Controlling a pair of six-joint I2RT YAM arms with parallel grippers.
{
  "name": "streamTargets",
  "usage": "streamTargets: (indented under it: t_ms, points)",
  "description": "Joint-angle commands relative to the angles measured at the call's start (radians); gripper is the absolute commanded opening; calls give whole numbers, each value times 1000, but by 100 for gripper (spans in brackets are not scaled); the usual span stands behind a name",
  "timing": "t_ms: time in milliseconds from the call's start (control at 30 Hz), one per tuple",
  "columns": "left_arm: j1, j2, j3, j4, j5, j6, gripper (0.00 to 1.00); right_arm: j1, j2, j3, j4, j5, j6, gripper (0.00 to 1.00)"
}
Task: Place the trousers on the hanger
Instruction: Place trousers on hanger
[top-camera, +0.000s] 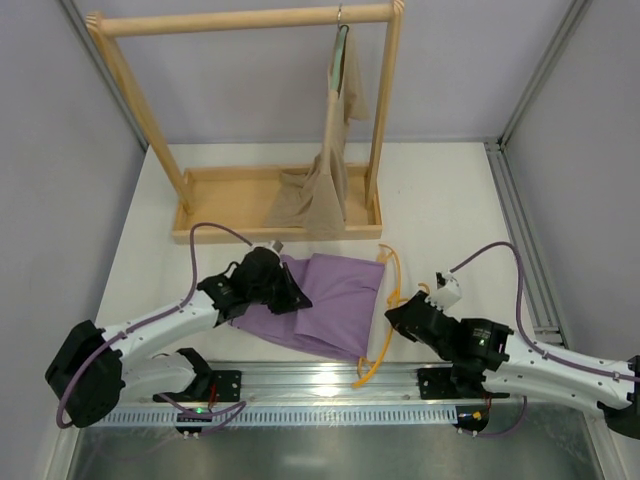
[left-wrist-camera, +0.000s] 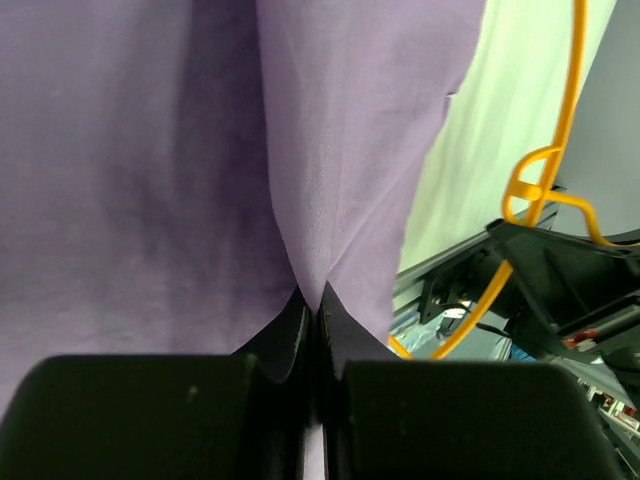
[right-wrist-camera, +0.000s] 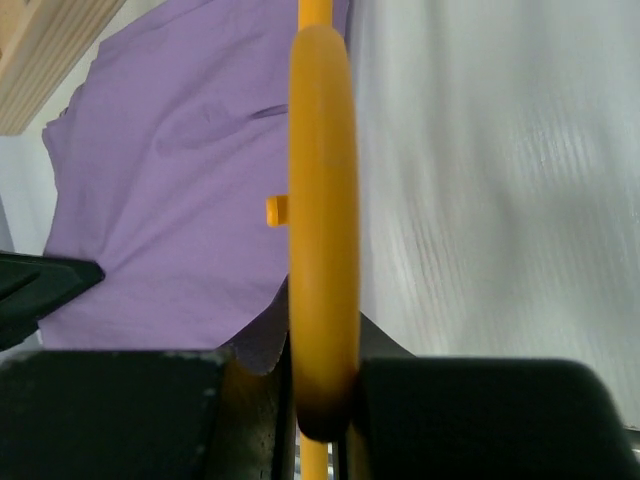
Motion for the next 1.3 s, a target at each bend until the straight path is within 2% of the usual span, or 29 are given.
streamTargets:
  t_ms: [0,267,467,567,600,767,900,1033,1100,1167,1200,1233,1267]
  points:
    - [-25,41,96,66,-40,-28,0,-10,42,5,65,84,-123,4]
    - [-25,-37,236,-120,-117,12,0,-10,140,-68,254,43,-109,4]
    - [-11,-118,319,-338,-238,77,0,-10,142,-119,201,66,-11,4]
    - [65,-170,325,-404,-261,110,0,-10,126,-133,187,83,15,4]
    - [125,-189,323,-440,-241,123,0,-10,125,-139,187,87,23,4]
    - [282,-227,363,-582,-255,248,0,-11,106,-125,78,109,87,4]
    - [314,-233,282,-564,-229,270,0,-11,44,-96,-15,135,100,4]
    - [316,-224,195,-527,-211,282,0,-11,-29,-12,-217,184,93,4]
    - [316,-232,158,-491,-183,282,0,-11,-52,34,-253,192,57,4]
    - [316,-256,107,-439,-136,288,0,-11,-53,33,-144,164,-46,4]
    - [316,-270,90,-405,-104,295,0,-10,-36,27,3,102,-169,4]
    - [316,-300,58,-377,-62,290,1,-10,-14,19,57,74,-201,4]
    - [316,-314,44,-318,2,279,7,-8,9,15,94,42,-216,4]
